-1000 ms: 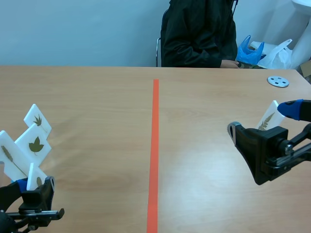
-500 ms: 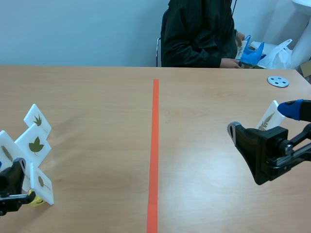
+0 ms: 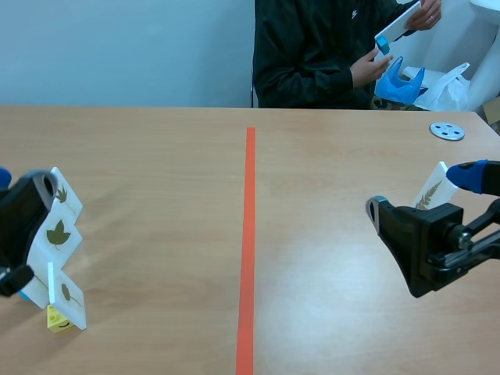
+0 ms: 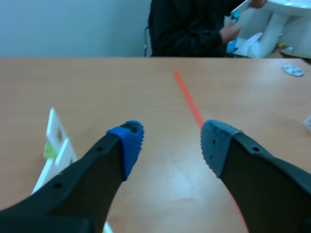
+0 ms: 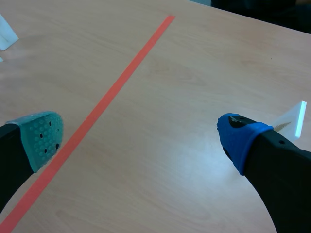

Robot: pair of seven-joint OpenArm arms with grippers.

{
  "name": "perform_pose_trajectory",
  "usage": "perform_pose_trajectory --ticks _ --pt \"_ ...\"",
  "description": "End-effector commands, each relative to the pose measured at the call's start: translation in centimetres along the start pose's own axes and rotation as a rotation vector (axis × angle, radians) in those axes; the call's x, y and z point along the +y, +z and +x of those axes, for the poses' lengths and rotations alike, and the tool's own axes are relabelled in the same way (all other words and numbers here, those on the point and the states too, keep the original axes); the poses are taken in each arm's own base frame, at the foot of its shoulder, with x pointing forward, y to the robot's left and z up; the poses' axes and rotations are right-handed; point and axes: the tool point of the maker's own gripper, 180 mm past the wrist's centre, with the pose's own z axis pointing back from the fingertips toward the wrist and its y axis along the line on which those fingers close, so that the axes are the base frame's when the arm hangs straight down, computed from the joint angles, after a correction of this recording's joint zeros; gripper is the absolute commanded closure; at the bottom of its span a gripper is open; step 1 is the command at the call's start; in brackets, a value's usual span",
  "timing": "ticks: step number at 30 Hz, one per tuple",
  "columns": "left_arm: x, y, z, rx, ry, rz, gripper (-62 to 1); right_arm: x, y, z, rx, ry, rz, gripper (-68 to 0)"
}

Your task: Sort the leaf by its shape. The table is split by an orange tape line. A compound leaf with several leaflets goes to the left side, a simple leaf with one blade goes to the right side. Return to the home posture when a red brick is placed on the table.

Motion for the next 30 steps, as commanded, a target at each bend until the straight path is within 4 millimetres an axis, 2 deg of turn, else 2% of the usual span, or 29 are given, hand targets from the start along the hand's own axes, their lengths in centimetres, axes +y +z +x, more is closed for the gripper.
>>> perform_pose_trajectory --ticks 1,4,7,21,30 --pt "-1.3 -0.3 1.4 -0.037 0.0 -0.055 -43.2 -0.3 -0.1 1.1 -0.034 0.015 -0.002 -67.9" --pt "-3.6 -0.2 2.7 -0.046 -0.014 -0.163 -56.2 -0.3 -0.1 1.1 -0.035 0.014 -0.002 -67.9" --pt "-4.5 -0.2 2.4 -0.016 -0.028 -0.21 -62.3 -0.3 -0.1 1.1 -0.036 0.014 -0.002 -67.9" --pt "-4.7 -0.2 -0.6 0.112 -0.013 -0.218 -62.3 -0.2 -0.1 1.2 -0.044 -0.001 0.006 -67.9" --pt "-3.9 -1.7 -3.9 0.157 0.031 -0.191 -62.3 -0.2 -0.1 1.2 -0.043 -0.001 0.006 -67.9"
